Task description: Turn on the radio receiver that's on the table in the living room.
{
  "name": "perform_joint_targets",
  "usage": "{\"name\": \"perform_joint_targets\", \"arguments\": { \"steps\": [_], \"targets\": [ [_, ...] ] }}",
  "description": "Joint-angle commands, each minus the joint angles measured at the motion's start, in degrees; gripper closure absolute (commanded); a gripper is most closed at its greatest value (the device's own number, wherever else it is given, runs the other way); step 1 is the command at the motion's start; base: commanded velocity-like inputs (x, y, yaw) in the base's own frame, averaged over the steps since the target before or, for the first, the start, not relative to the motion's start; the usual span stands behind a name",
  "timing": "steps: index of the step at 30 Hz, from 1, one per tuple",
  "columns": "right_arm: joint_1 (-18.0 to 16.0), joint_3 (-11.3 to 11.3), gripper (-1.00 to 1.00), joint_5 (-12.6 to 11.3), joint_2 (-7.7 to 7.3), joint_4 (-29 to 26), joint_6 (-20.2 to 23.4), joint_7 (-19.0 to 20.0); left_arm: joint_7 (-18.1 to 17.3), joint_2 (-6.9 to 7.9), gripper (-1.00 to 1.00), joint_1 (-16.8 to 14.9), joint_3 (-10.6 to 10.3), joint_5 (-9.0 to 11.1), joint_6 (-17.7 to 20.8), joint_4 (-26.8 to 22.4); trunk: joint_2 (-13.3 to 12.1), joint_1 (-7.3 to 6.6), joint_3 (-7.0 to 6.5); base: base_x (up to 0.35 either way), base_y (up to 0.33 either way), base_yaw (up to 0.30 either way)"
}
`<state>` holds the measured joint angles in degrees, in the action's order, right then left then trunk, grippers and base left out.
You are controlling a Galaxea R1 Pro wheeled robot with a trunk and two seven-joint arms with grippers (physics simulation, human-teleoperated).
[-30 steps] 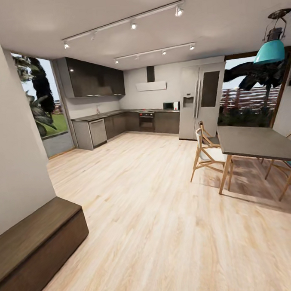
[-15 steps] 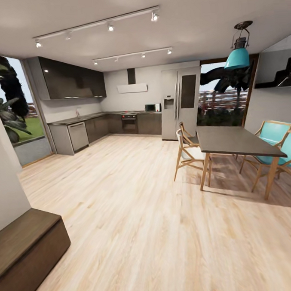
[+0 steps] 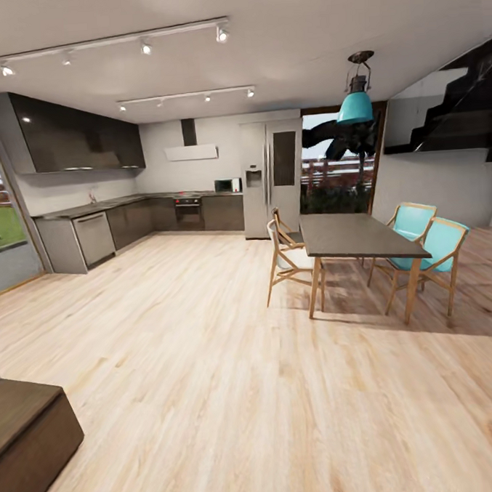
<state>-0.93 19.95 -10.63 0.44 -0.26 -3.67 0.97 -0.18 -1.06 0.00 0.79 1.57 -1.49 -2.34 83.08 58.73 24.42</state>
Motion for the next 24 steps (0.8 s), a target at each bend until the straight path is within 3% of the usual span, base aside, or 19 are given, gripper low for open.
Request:
{"name": "perform_joint_targets", "arguments": {
  "steps": [1, 24],
  "targets": [
    [0.0, 0.0, -1.0, 0.0, 0.0, 0.0, -0.01, 0.0, 0.0, 0.0, -1.0, 0.0, 0.0, 0.01, 0.0, -0.01, 0.0, 0.0, -0.02, 0.0, 0.0, -0.282],
    [0.01, 0.0, -1.0, -0.05, 0.03, 0.0, -0.02, 0.0, 0.0, -0.08, -1.0, 0.0, 0.0, 0.0, 0.0, -0.01, 0.0, 0.0, -0.45, 0.0, 0.0, -0.285]
  ]
}}
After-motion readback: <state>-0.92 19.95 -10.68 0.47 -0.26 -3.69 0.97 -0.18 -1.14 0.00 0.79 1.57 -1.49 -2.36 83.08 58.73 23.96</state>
